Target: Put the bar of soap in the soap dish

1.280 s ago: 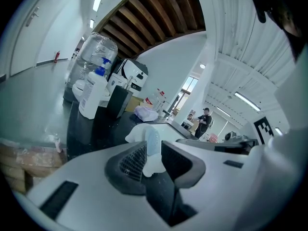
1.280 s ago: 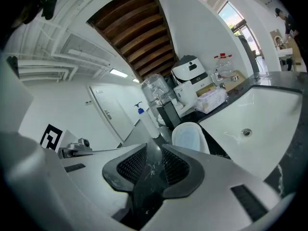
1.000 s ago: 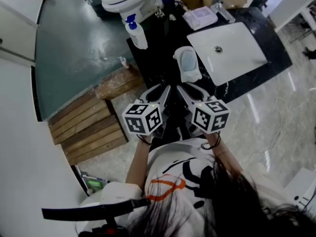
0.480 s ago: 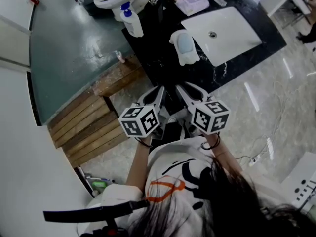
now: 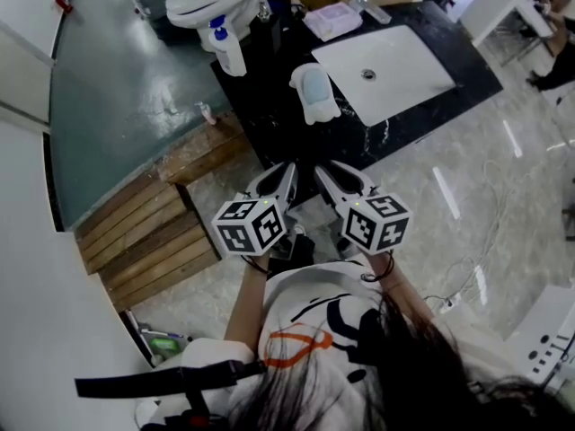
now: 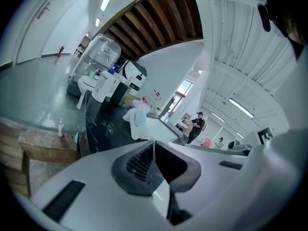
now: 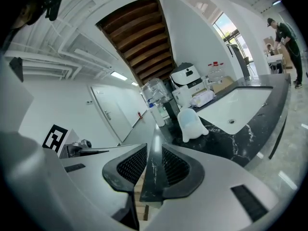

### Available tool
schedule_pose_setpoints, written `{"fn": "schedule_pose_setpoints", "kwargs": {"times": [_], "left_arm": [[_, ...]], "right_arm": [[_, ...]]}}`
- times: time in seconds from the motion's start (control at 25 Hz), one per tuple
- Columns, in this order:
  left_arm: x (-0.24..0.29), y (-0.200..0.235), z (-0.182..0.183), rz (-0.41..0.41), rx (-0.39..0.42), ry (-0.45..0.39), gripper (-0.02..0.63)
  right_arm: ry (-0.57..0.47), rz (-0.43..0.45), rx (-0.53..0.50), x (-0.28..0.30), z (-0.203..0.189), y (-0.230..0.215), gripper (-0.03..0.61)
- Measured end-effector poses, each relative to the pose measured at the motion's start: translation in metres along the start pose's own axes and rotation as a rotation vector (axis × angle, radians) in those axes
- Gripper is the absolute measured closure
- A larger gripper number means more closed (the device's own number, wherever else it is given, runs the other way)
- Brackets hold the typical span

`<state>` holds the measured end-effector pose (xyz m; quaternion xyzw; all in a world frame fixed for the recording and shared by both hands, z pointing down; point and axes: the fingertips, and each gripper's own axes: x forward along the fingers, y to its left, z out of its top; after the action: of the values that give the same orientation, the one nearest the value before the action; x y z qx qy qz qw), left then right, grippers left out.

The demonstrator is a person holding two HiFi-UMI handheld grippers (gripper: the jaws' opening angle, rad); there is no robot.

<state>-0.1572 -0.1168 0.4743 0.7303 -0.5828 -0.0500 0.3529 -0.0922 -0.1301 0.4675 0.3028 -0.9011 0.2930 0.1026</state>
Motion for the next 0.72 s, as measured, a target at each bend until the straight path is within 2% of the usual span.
{"fn": "schedule_pose_setpoints", "kwargs": {"times": [0.36,0.72], "left_arm": [[-0.003,-0.072,-0.049,0.033,-0.001,-0.032,0.598],[-0.026,-0.139,-0.114,0.064,-0.04,-0.072,0.598]], "right_arm": [[-0.027,-0.004,0.004,-0.085,-0.01,-0.037,0.476],[-0.008,0.031,-0.002,-0.177,-0.045,-0.057,0.476]]}}
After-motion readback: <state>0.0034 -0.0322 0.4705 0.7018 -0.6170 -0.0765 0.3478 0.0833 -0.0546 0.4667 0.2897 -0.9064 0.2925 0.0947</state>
